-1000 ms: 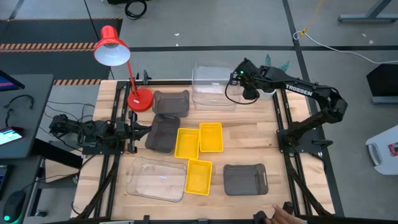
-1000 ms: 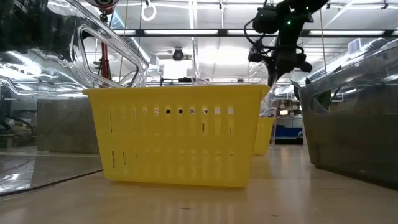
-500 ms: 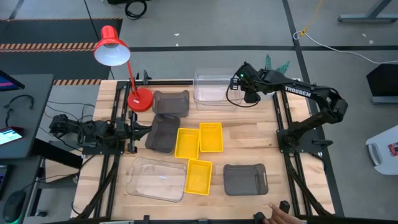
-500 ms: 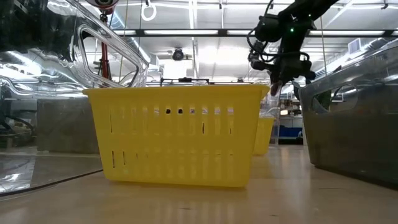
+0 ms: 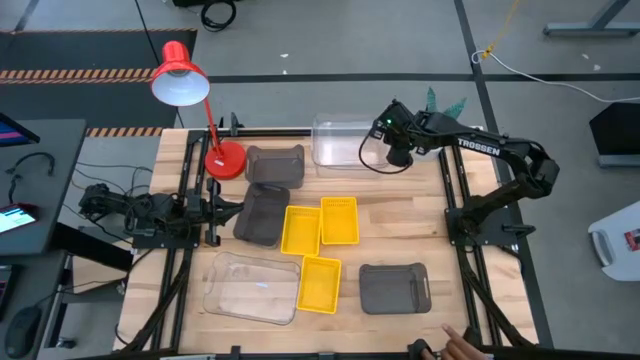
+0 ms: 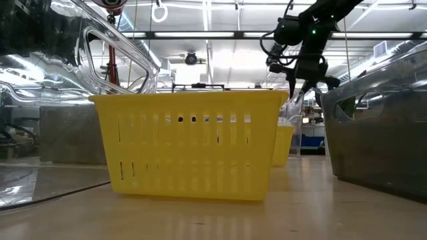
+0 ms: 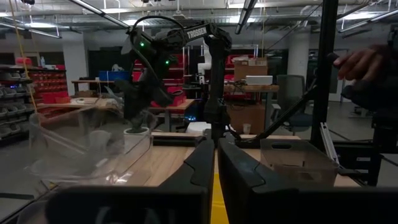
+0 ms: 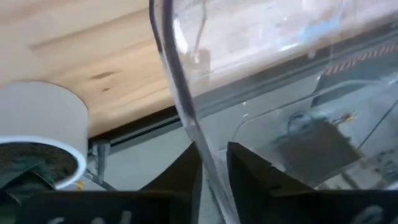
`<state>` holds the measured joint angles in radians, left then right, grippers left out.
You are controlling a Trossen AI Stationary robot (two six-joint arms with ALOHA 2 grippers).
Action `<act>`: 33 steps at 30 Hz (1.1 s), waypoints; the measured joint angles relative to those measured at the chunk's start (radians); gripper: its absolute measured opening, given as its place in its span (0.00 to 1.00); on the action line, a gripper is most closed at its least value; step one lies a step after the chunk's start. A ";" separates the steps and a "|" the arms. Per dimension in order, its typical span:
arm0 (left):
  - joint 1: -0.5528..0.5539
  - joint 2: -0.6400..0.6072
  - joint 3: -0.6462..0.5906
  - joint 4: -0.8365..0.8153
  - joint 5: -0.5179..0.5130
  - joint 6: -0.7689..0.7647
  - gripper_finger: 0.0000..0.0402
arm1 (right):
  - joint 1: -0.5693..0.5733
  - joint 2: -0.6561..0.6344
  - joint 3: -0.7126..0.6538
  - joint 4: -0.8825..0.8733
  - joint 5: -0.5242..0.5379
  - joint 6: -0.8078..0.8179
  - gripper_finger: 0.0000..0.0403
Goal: Stack baskets by color
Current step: Stack the right transparent bin on the top of the top transparent bin
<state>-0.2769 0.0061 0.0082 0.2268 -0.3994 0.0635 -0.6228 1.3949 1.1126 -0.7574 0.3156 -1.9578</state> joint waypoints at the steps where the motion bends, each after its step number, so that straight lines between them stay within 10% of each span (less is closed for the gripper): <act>1: 0.000 0.000 0.000 0.000 0.000 0.000 0.07 | 0.000 0.000 0.000 -0.002 0.001 0.010 0.22; 21: 0.000 0.000 0.000 0.000 0.000 0.000 0.08 | 0.032 -0.006 0.001 -0.077 0.007 0.145 0.31; 33: 0.000 0.000 0.000 0.000 0.000 0.000 0.06 | 0.016 -0.005 0.000 -0.079 -0.036 0.102 0.03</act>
<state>-0.2770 0.0059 0.0082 0.2268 -0.3995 0.0639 -0.6071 1.3899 1.1122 -0.8360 0.2792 -1.8553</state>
